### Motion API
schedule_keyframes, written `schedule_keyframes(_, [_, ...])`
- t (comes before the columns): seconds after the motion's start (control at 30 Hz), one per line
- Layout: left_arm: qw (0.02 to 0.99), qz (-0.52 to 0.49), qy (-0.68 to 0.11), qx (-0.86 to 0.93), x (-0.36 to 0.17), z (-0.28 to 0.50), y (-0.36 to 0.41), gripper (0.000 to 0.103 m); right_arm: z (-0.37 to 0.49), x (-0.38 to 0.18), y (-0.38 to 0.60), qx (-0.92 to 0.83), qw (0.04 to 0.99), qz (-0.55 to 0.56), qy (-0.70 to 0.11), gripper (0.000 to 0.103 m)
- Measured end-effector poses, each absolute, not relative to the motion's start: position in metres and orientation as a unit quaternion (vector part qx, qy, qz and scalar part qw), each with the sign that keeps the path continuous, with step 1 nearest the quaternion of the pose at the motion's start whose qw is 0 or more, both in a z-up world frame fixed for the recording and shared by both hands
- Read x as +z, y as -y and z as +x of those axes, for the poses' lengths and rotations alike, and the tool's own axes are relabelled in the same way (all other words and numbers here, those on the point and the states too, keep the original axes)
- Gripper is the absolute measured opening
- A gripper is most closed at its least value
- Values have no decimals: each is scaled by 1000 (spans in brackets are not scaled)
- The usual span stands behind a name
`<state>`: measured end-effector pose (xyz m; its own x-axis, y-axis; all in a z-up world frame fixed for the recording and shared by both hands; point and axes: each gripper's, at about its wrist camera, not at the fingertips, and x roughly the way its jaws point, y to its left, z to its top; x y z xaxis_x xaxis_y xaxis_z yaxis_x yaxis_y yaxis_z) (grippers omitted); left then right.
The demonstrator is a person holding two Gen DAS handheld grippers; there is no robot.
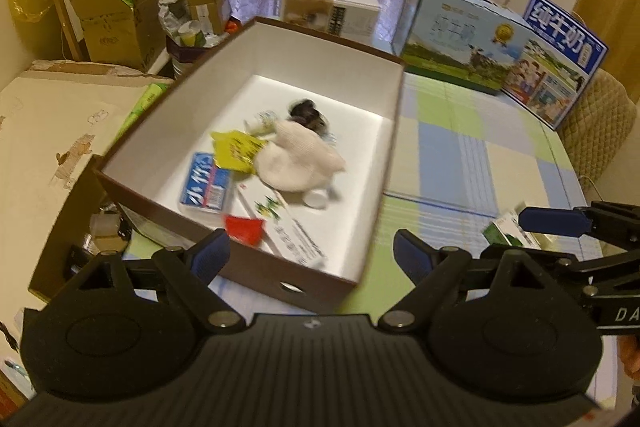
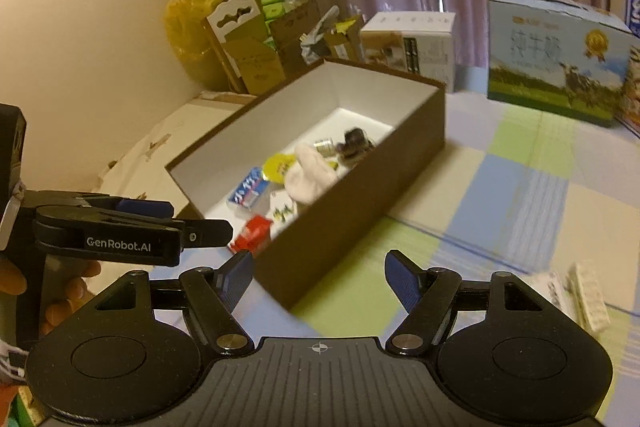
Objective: Organize objects
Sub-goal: 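Move both open tools from the box toward the spray box and white tray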
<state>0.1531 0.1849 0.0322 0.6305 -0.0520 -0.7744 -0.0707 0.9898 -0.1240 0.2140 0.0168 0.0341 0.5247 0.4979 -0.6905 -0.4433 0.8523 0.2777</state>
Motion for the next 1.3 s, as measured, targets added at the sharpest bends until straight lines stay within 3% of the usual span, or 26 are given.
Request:
schedule_keyframes(0.6, [886, -71, -457, -40, 11, 127, -84, 87, 159, 19, 109, 240, 873, 78, -418, 70])
schedule_keyframes(1.3, [864, -22, -486, -126, -27, 151, 27, 87, 145, -16, 197, 102, 885, 98, -444, 69])
